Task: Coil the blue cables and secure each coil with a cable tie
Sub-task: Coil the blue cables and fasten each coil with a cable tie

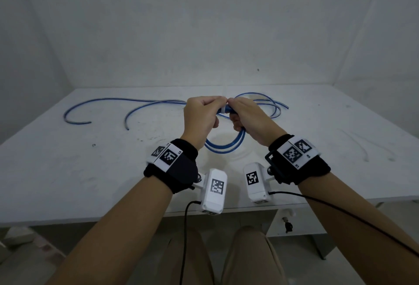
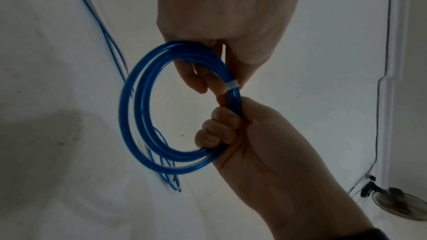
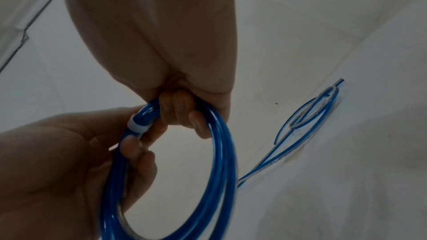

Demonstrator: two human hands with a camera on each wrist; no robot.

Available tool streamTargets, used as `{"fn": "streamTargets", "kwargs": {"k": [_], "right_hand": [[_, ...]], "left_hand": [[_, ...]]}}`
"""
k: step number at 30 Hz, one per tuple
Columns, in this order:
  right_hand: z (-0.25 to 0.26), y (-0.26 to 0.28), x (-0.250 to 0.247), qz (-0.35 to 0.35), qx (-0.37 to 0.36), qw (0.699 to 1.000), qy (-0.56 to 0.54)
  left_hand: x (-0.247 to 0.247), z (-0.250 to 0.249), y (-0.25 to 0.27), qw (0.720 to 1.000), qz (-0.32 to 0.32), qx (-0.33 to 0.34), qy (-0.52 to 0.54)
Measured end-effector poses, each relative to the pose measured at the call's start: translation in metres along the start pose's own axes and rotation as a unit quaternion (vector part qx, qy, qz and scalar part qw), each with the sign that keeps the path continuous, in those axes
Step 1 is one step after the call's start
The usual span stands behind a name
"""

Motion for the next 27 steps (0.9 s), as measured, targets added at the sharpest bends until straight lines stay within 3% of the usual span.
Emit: {"fn": "streamTargets", "kwargs": {"k": [5, 10, 14, 21, 27], "right_hand": [[0.006, -0.003, -0.012, -0.014, 0.004, 1.000, 0.005], [0.034, -0.011, -0.017, -0.001, -0.080, 0.994, 0.068], [0.041, -0.015, -0.019, -0.035, -0.116, 0.989, 0.086], [0.049, -0.024, -0.028, -0.083, -0.120, 0.988, 0.054], [0.037, -0.027, -0.026, -0.072, -0.101, 0.992, 0.030]], "left_hand": [[-0.008, 0.009, -0.002, 0.999, -0.011, -0.037, 0.029], [-0.005, 0.008, 0.001, 0.999, 0.001, -0.037, 0.015], [0.000, 0.002, 0.004, 0.999, 0.010, -0.027, 0.015], [0.007, -0.005, 0.007, 1.000, 0.010, -0.010, 0.006], [0.003, 0.002, 0.009, 1.000, -0.001, -0.022, -0.001]]}}
Point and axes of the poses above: each hand's wrist, its own y-axis away from the middle knuckle, its own x-axis out of the palm, z = x × y, the point moved 8 cm from there along -y, towards the middle knuckle, and after that the axes turned 3 degrees about -z, right-handed, at the moved point
